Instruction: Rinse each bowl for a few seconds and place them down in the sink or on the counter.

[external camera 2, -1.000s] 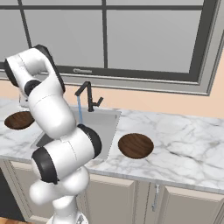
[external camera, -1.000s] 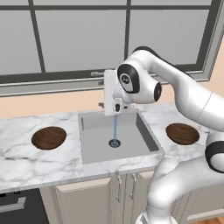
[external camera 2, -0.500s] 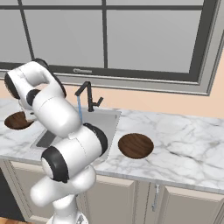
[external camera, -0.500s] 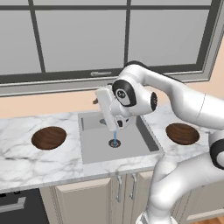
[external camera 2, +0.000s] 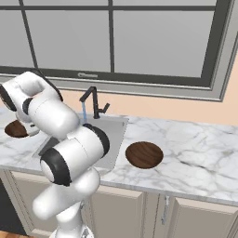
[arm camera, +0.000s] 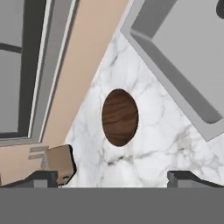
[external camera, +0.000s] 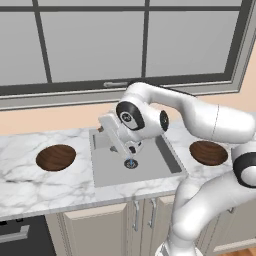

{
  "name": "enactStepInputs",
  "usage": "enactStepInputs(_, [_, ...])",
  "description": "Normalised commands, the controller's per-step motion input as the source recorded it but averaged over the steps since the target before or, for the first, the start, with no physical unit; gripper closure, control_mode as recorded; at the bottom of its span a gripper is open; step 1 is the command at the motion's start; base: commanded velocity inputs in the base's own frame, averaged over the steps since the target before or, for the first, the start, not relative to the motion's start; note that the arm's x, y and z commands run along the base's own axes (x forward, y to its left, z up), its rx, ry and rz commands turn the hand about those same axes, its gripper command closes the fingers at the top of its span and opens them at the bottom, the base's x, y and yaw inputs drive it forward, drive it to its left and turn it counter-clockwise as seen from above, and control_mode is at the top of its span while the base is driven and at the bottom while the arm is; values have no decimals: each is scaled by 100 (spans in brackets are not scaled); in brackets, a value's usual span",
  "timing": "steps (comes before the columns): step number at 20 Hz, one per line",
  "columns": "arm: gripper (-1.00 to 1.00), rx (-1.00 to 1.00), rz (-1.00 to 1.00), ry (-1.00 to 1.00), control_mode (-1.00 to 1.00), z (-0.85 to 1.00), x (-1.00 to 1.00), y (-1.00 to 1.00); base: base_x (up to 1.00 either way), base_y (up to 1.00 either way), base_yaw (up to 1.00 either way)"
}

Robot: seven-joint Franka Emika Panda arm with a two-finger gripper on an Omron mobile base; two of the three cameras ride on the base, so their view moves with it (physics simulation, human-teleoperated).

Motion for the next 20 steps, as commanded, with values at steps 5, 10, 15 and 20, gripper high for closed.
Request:
enactStepInputs(5, [-100, -33, 4, 22, -100, 27, 0, 21, 0, 0, 0])
enactStepInputs(10, [-100, -30, 1, 22, -100, 13, 0, 18, 0, 0, 0])
enactStepInputs(15, [-100, -25, 0, 18, -100, 12, 7, 23, 0, 0, 0])
enactStepInputs(20, [-100, -17, 0, 14, -100, 5, 24, 24, 0, 0, 0])
